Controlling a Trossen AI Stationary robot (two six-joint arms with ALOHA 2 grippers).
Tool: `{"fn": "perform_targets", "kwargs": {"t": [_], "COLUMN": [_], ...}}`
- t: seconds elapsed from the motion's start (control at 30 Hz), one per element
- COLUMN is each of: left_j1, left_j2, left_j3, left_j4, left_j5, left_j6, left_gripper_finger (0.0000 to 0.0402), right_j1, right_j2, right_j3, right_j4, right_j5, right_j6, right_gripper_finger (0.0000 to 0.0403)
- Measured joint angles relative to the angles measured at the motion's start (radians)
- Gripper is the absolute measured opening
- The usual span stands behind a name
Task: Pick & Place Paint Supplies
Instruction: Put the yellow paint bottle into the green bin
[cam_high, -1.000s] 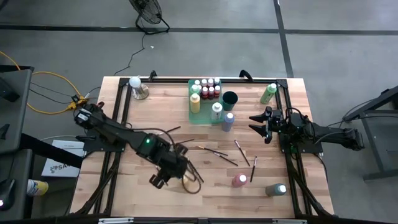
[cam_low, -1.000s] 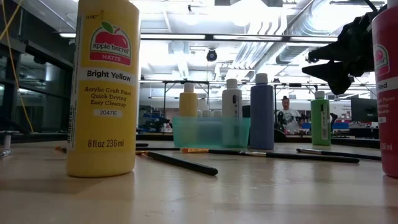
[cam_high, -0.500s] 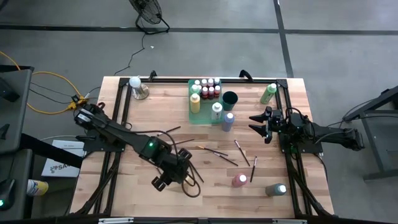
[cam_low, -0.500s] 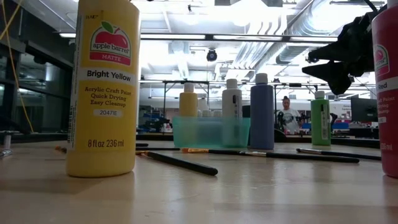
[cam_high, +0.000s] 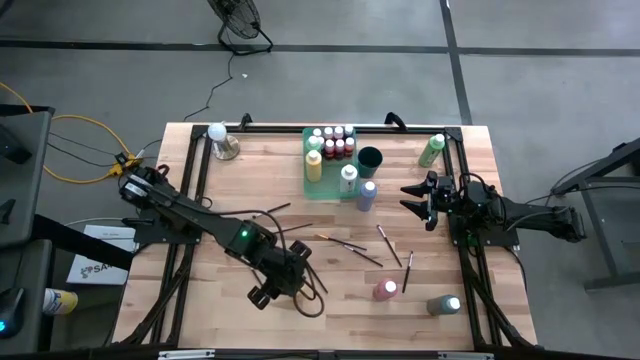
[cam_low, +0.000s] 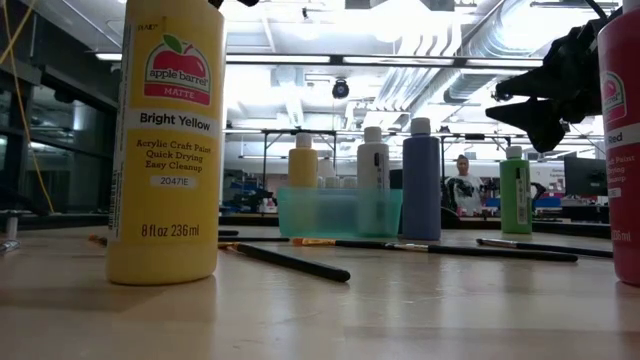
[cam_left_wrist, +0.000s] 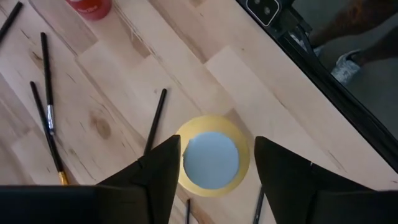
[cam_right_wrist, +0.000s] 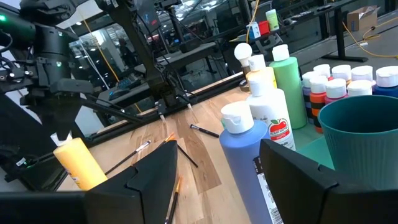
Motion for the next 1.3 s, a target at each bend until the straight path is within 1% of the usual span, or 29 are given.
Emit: {"fn": "perform_targets", "kwargs": {"t": [0.27, 0.37, 0.67, 0.87, 0.97, 1.13, 1.3], "left_j1": [0.0, 0.0, 0.001, 0.004, 0.015, 0.043, 0.107], "left_j2": [0.0, 0.0, 0.0, 0.002, 0.002, 0.002, 0.002], "left_j3": [0.0, 0.0, 0.0, 0.035, 0.058, 0.121, 0.196], "left_j4": [-0.002, -0.002, -0.001, -0.046, -0.059, -0.14, -0.235], "left_j5": [-0.001, 0.0, -0.003, -0.011, -0.007, -0.026, -0.058], "left_j6": [-0.022, -0.024, -0.072, -0.122, -0.135, -0.15, -0.145], "left_gripper_finger": [0.0135, 0.012, 0.012, 0.0116, 0.0116, 0.0116, 0.0116], "right_j1": [0.0, 0.0, 0.0, 0.0, 0.0, 0.0, 0.0], "right_j2": [0.0, 0.0, 0.0, 0.0, 0.0, 0.0, 0.0], "right_j3": [0.0, 0.0, 0.0, 0.0, 0.0, 0.0, 0.0], "right_j4": [0.0, 0.0, 0.0, 0.0, 0.0, 0.0, 0.0], "right_j5": [0.0, 0.0, 0.0, 0.0, 0.0, 0.0, 0.0], "right_j6": [0.0, 0.0, 0.0, 0.0, 0.0, 0.0, 0.0], "right_gripper_finger": [0.0223, 0.0223, 0.0223, 0.0223, 0.0223, 0.0223, 0.0223]}}
